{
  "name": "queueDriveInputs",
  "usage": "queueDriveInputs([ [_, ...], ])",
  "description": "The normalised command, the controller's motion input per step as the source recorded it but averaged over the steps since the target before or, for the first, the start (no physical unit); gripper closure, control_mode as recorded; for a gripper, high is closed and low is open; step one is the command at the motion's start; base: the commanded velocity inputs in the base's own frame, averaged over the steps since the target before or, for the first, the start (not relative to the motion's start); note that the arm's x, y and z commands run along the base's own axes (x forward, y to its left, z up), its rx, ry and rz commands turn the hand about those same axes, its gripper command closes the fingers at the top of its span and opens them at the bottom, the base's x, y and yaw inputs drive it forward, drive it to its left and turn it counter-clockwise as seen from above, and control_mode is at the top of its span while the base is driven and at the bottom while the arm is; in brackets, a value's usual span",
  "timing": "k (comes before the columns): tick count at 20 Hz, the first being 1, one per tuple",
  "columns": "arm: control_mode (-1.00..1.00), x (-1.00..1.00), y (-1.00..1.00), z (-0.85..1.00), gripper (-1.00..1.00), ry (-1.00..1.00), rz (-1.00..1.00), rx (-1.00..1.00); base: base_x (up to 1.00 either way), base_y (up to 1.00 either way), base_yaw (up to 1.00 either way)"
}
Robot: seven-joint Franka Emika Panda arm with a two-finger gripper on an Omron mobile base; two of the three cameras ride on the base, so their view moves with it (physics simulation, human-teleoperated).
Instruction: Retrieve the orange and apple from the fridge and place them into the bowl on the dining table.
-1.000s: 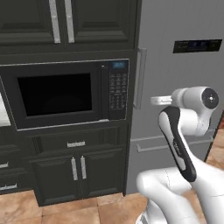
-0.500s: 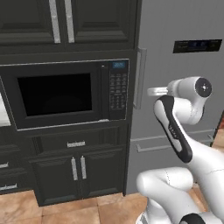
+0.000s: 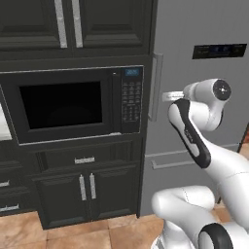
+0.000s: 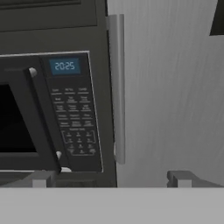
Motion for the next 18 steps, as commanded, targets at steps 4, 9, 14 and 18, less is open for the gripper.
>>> queueDriveInputs([
  [4, -1.00, 0.22, 0.00, 0.00, -1.00, 0.00, 0.00, 0.00, 0.00, 0.00, 0.00],
  [9, -1.00, 0.28, 0.00, 0.00, -1.00, 0.00, 0.00, 0.00, 0.00, 0.00, 0.00],
  [14, -1.00, 0.47, 0.00, 0.00, -1.00, 0.00, 0.00, 0.00, 0.00, 0.00, 0.00],
  [18, -1.00, 0.38, 0.00, 0.00, -1.00, 0.00, 0.00, 0.00, 0.00, 0.00, 0.00],
])
